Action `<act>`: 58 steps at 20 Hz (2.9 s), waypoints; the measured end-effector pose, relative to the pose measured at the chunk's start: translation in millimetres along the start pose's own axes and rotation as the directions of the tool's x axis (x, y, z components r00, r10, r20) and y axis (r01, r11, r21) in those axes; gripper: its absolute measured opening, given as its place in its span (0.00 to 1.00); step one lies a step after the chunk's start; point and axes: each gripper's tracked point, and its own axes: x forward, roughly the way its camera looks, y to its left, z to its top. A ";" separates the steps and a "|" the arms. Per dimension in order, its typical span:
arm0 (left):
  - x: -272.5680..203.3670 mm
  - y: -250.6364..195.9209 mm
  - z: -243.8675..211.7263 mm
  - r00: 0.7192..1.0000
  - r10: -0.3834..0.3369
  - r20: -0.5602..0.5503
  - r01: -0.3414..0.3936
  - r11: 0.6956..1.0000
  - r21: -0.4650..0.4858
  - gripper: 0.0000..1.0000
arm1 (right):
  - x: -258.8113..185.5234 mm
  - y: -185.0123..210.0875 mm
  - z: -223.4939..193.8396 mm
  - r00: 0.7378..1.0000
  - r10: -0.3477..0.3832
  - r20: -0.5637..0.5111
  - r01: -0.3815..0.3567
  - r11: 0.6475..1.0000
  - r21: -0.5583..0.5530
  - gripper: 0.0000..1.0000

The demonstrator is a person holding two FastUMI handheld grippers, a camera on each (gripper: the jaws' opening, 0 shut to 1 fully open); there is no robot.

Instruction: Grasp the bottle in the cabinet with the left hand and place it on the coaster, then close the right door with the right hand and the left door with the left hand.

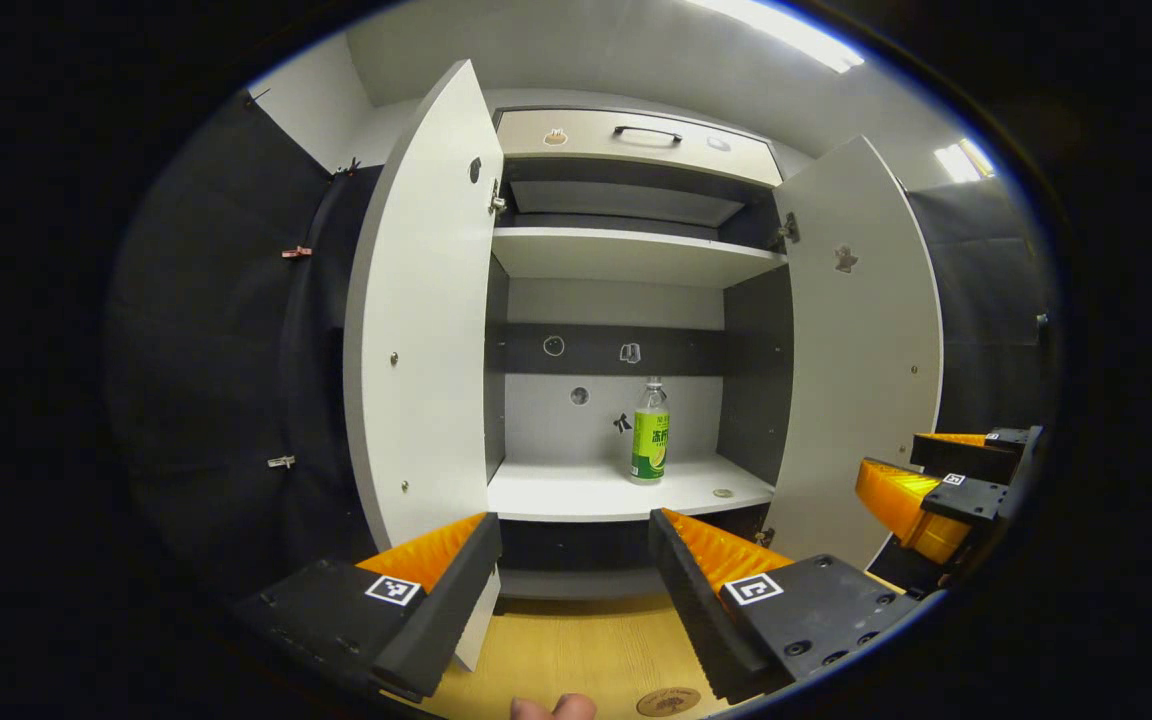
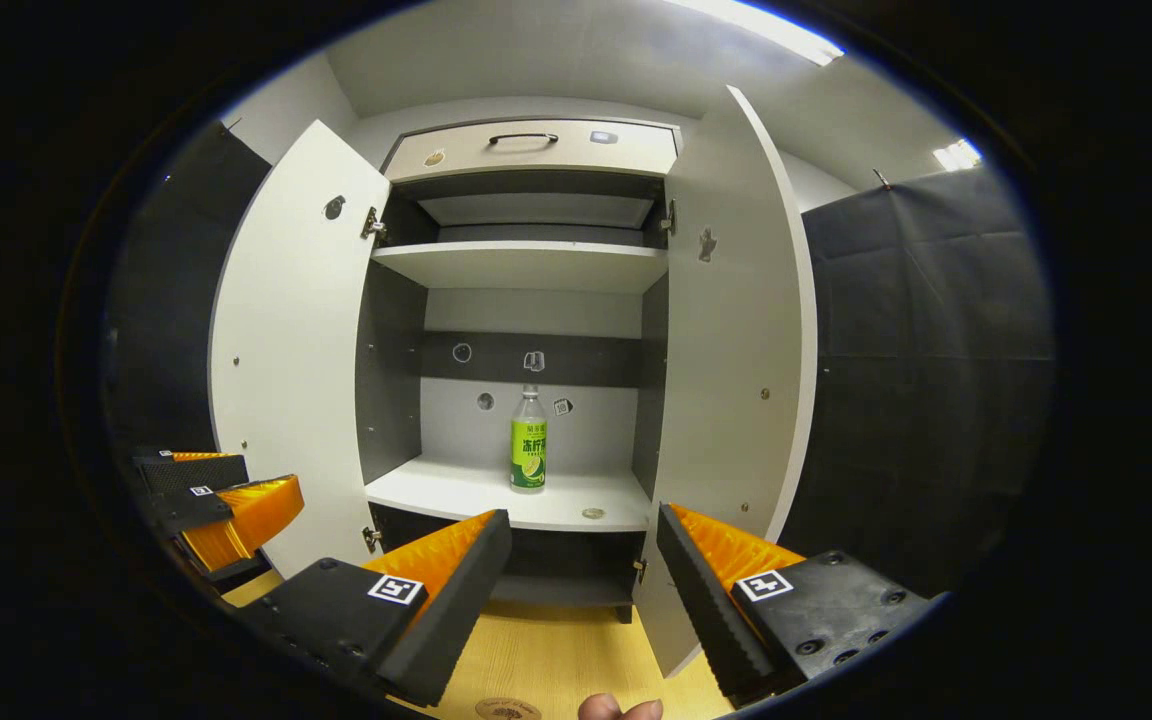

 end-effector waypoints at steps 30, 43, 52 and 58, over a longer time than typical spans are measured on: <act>141.2 -74.1 16.6 0.996 -0.082 0.028 0.082 0.997 0.011 0.94 | 1.8 -32.2 -5.2 1.000 0.017 -0.015 -0.016 0.999 0.041 0.98; 326.5 -135.4 19.4 0.995 -0.092 0.049 0.090 0.995 0.041 0.94 | 13.3 -77.7 -0.1 0.999 -0.027 0.033 0.026 0.999 0.030 0.98; 403.3 -132.2 -12.7 1.000 0.001 -0.006 0.000 0.999 0.042 0.92 | 23.8 -82.8 0.3 0.998 -0.015 0.055 0.014 1.000 0.017 0.98; 435.8 -122.0 -21.0 0.998 0.030 -0.047 -0.034 0.997 -0.073 0.95 | 25.2 -93.8 -0.5 0.997 -0.045 0.060 0.043 0.998 0.036 0.98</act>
